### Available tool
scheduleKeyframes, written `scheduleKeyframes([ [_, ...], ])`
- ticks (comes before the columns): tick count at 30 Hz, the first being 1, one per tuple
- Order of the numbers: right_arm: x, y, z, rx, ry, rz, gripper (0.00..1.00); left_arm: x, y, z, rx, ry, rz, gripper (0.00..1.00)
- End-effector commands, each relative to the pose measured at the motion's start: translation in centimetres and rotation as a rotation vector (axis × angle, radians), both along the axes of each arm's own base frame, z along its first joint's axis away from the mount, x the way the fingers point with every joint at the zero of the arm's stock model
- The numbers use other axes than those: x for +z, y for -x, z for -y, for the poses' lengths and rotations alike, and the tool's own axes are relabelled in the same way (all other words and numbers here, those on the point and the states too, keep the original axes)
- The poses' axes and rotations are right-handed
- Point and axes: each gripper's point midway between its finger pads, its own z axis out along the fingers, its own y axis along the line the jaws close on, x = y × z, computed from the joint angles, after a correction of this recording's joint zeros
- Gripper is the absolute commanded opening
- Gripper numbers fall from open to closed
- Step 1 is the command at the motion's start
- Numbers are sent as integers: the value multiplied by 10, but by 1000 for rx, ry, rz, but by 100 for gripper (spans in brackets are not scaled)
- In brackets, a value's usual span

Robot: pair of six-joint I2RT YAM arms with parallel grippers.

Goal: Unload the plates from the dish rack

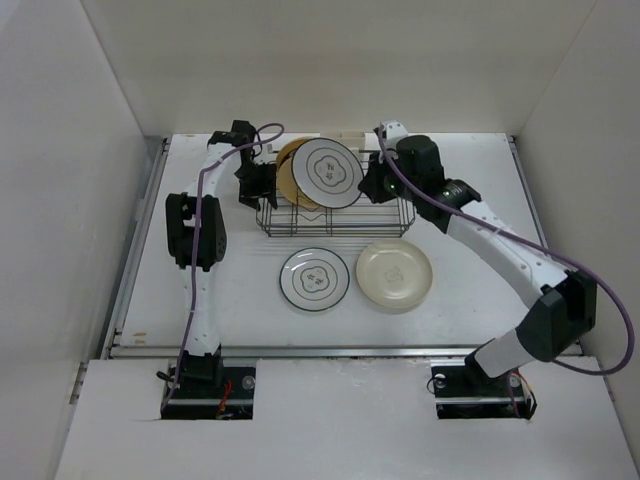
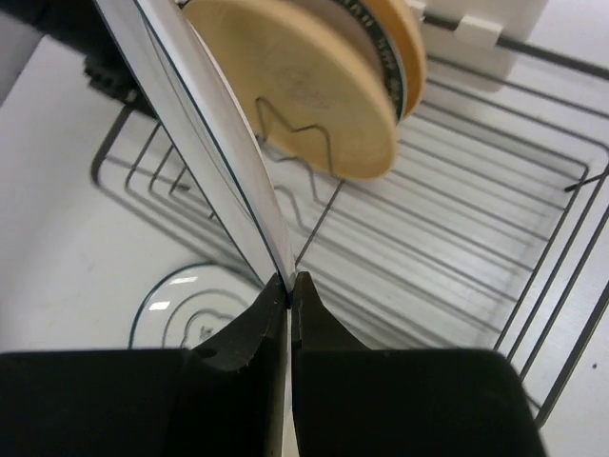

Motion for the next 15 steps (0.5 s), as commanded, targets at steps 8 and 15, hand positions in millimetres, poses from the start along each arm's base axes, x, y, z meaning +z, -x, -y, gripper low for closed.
scheduleKeyframes([
  [8, -72, 108, -40, 380, -60, -353, 0, 63, -9, -9, -32, -60, 186, 52],
  [15, -141, 116, -55, 390, 87, -503, 0, 100, -17, -19, -77, -163, 332, 60],
])
